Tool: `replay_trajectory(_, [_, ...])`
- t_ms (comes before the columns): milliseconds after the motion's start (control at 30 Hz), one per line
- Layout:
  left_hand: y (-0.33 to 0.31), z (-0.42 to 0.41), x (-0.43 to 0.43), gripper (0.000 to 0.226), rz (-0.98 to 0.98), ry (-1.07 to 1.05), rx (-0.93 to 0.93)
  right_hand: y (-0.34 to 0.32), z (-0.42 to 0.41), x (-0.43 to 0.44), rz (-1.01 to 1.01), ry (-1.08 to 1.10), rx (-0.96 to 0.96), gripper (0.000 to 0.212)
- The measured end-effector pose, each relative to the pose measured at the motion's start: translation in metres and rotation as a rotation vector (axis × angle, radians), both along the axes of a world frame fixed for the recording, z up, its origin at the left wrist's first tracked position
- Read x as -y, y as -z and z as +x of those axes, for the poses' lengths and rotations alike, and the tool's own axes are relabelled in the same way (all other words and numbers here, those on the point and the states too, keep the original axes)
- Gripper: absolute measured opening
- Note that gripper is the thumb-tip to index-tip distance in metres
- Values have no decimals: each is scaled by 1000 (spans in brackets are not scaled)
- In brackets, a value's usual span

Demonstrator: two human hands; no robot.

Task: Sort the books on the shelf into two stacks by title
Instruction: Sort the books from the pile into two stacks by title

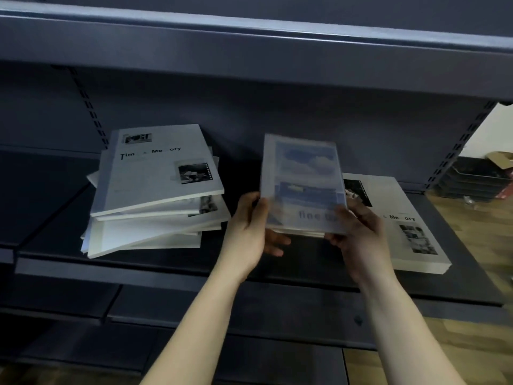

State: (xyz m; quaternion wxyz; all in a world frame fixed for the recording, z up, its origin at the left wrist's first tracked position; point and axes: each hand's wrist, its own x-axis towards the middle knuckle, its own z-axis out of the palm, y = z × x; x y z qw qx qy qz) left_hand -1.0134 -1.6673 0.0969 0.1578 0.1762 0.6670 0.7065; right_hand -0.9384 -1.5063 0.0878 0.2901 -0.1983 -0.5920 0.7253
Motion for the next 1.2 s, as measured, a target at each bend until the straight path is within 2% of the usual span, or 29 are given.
replay_trajectory(100, [31,-9,-4,36,-306,-58,-229,11,-1,-13,25,52,144,13])
replay_trajectory(167, [45,-12,-1,34,-435,-83,-352,17,-2,-17,85,45,229,14])
replay_trajectory(333, [66,-22,2,29,-532,-128,-426,32,-2,-25,392,14,326,16])
replay_trajectory(433, [72,-27,0,24,-574,-159,-490,33,-1,-29,550,-95,385,57])
replay_trajectory(467, [73,-28,-1,21,-583,-171,-507,34,-2,-30,624,-119,410,62])
replay_trajectory(567, [76,-30,-2,18,-632,-228,-551,36,-6,-28,891,-116,481,62])
replay_trajectory(633, [79,-30,-2,19,-758,-268,-634,35,-7,-25,984,-51,502,58])
replay_trajectory(700, [85,-28,-1,20,-888,-283,-696,36,-9,-23,1018,-2,491,55])
replay_trajectory(767, [91,-27,0,20,-920,-277,-727,38,-15,-24,1060,9,482,51])
replay_trajectory(1200, [103,-29,0,11,-877,-357,-788,43,-52,-27,1070,8,397,39])
